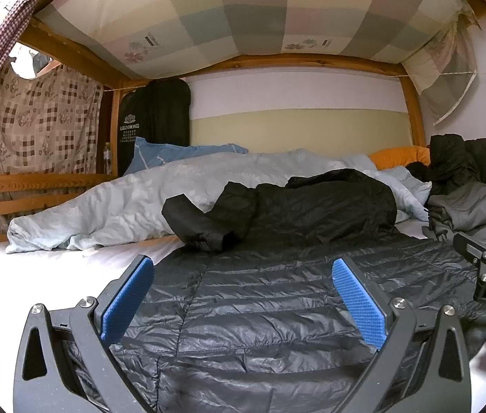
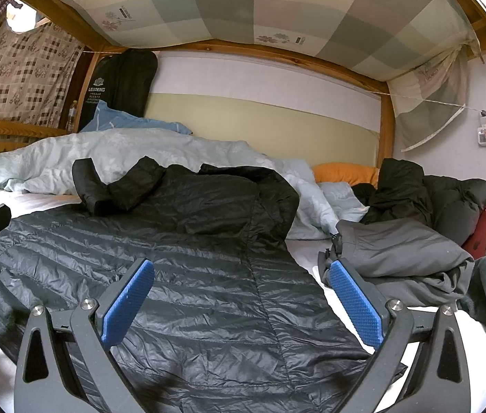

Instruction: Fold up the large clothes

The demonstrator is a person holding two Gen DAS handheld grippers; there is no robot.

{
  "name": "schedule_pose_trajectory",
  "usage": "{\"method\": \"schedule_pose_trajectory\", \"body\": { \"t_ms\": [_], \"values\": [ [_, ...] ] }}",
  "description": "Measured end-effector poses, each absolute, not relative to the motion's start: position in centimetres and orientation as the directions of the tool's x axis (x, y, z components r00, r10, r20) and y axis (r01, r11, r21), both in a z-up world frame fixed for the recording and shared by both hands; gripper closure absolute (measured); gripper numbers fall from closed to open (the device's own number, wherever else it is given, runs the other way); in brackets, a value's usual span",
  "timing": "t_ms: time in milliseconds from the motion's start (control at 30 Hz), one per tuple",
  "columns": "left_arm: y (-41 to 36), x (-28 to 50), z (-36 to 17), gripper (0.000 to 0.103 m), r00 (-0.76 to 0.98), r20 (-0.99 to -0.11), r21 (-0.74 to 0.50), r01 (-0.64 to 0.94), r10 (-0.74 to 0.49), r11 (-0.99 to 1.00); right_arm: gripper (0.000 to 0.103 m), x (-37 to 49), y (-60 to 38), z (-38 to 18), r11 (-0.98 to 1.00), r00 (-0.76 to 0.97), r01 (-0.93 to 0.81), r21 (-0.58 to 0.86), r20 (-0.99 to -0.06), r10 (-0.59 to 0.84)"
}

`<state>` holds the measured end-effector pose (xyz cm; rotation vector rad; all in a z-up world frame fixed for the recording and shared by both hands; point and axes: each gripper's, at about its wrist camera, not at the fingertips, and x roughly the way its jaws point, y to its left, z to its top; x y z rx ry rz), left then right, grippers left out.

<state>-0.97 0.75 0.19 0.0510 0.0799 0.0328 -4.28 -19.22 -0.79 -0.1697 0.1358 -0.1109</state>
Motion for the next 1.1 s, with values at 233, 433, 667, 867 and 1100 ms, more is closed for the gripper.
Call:
{"method": "schedule_pose_trajectory", "body": {
  "t_ms": [233, 433, 667, 867, 1100],
  "values": [
    [0.70, -1.03, 0.13, 0.000, 0.997, -0.073, 0.054, -0.031, 0.035, 0.998, 0.000, -4.23, -19.01, -1.04, 0.977, 0.985, 0.087, -0.193, -0.130, -0.113],
    [0.73, -1.04, 0.01, 0.000, 0.997, -0.072, 0.047, -0.030, 0.033, 0.998, 0.000, -4.26, -18.81, -1.05, 0.974, 0.986, 0.080, -0.211, -0.125, -0.109],
    [0.81, -1.05, -0.04, 0.000, 0.997, -0.063, 0.057, -0.031, 0.035, 0.998, 0.000, -4.24, -18.82, -0.94, 0.975, 0.987, 0.051, -0.217, -0.136, -0.082],
    [0.79, -1.05, -0.21, 0.000, 0.997, -0.069, 0.051, -0.029, 0.032, 0.998, 0.000, -3.99, -19.26, -0.83, 0.980, 0.986, 0.049, -0.194, -0.146, -0.078],
    [0.78, -0.99, -0.20, 0.000, 0.997, -0.069, 0.052, -0.029, 0.033, 0.998, 0.000, -3.97, -19.05, -0.88, 0.978, 0.986, 0.051, -0.200, -0.145, -0.081]
  ]
}}
